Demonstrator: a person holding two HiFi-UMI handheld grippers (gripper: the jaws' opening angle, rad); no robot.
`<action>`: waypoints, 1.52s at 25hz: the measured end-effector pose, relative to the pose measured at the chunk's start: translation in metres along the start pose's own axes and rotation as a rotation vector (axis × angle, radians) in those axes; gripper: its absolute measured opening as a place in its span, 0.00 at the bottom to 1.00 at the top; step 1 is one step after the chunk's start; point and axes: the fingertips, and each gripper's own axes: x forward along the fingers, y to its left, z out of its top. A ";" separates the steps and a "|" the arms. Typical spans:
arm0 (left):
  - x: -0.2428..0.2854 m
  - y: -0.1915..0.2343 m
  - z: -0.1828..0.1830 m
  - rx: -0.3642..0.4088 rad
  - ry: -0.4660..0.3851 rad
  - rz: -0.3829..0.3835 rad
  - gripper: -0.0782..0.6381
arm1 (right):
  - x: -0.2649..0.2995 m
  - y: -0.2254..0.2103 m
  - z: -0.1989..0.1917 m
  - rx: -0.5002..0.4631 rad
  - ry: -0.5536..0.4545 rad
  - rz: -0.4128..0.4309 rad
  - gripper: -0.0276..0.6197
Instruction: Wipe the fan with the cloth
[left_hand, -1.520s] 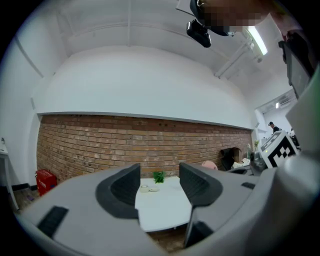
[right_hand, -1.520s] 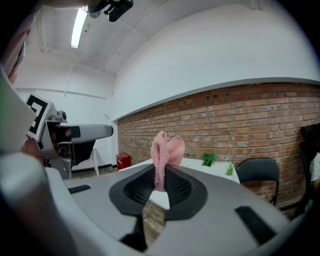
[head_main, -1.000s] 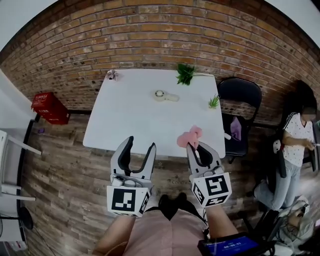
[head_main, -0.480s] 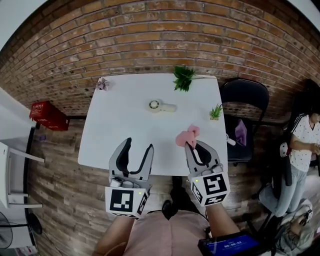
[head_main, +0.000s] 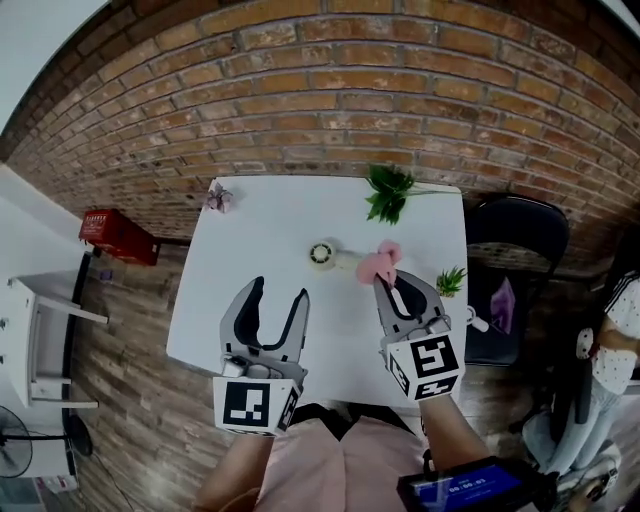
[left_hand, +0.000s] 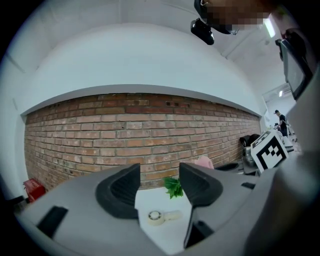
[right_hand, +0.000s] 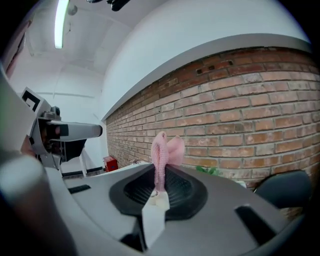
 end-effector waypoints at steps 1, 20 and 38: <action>0.004 0.003 0.003 0.002 -0.004 0.009 0.44 | 0.006 -0.003 0.006 -0.006 -0.007 0.006 0.12; 0.068 0.063 -0.053 -0.043 0.086 -0.001 0.44 | 0.111 -0.044 -0.056 -0.049 0.205 -0.043 0.12; 0.073 0.080 -0.126 -0.094 0.231 -0.055 0.46 | 0.121 0.002 -0.172 0.032 0.447 0.034 0.12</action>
